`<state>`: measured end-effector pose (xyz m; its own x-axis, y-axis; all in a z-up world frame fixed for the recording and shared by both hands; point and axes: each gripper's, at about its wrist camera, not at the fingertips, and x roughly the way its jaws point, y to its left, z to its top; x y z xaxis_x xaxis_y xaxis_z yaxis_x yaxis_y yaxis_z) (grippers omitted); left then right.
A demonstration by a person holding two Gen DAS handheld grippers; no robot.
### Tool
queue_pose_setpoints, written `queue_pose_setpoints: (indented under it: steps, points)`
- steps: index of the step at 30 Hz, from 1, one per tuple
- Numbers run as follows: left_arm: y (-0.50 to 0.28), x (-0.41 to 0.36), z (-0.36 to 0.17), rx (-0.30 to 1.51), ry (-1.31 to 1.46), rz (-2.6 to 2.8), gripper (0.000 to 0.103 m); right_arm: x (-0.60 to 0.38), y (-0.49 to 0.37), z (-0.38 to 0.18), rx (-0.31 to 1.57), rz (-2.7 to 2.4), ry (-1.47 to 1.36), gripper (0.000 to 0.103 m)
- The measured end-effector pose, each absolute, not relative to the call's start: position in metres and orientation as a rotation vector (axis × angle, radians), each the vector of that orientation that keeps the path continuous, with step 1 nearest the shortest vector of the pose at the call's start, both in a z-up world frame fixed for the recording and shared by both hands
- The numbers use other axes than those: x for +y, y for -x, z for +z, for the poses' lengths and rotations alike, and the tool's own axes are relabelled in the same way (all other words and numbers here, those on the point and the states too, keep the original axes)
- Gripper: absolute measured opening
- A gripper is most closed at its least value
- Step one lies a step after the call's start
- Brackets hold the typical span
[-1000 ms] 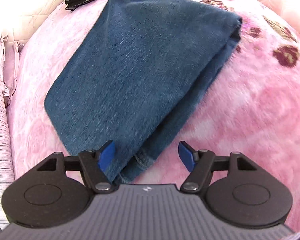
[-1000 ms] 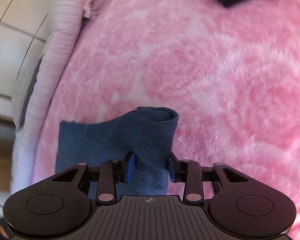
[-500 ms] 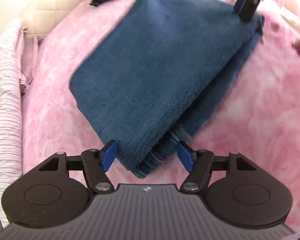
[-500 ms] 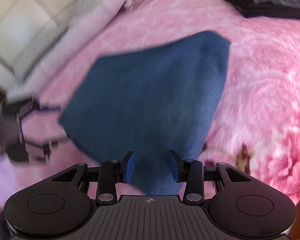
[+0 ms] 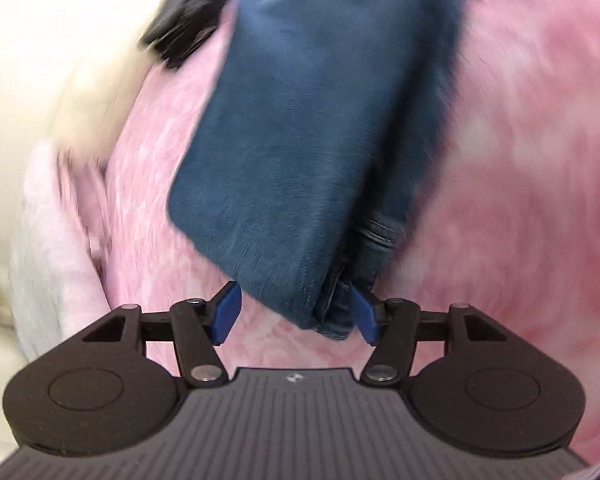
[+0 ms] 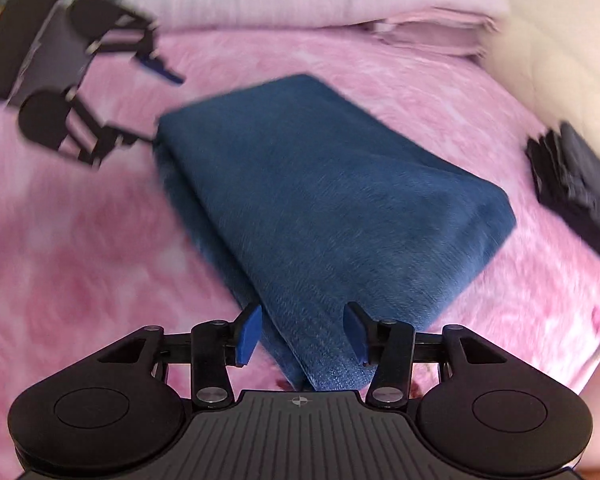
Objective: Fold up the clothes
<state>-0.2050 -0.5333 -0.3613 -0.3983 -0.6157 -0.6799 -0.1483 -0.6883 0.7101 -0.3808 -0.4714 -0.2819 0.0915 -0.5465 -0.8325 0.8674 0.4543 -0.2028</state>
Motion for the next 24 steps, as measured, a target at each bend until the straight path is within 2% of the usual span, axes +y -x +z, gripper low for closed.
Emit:
queue_pose_setpoints:
  steps: [5,7,8,9,11,13,16,17,18,24]
  points:
    - [0.210,-0.532,-0.367,-1.123,-1.513,-2.156,0.060,-0.465,0.376,-0.309,1.156,-1.083,-0.180,0.055]
    - [0.212,-0.532,-0.369,-1.156,-1.515,-2.154,0.049,-0.461,0.372,-0.321,1.196,-1.067,-0.093,0.058]
    - [0.213,-0.531,-0.370,-1.173,-1.516,-2.153,0.036,-0.459,0.369,-0.325,1.216,-1.061,-0.048,0.058]
    - [0.214,-0.531,-0.371,-1.190,-1.517,-2.153,0.030,-0.458,0.368,-0.328,1.231,-1.056,-0.010,0.058]
    - [0.216,-0.531,-0.373,-1.223,-1.518,-2.151,0.020,-0.458,0.368,-0.332,1.254,-1.055,0.034,0.058]
    - [0.215,-0.530,-0.374,-1.213,-1.517,-2.155,0.016,-0.457,0.374,-0.332,1.275,-1.061,0.073,0.055]
    - [0.213,-0.528,-0.374,-1.198,-1.516,-2.162,0.014,-0.452,0.387,-0.327,1.269,-1.039,0.096,0.048]
    - [0.213,-0.527,-0.374,-1.193,-1.515,-2.164,0.014,-0.451,0.389,-0.327,1.263,-1.024,0.098,0.035]
    - [0.212,-0.527,-0.374,-1.188,-1.515,-2.166,0.014,-0.451,0.389,-0.329,1.258,-1.004,0.095,0.017]
    - [0.209,-0.524,-0.375,-1.159,-1.512,-2.179,0.014,-0.435,0.395,-0.323,1.224,-0.956,0.145,0.014]
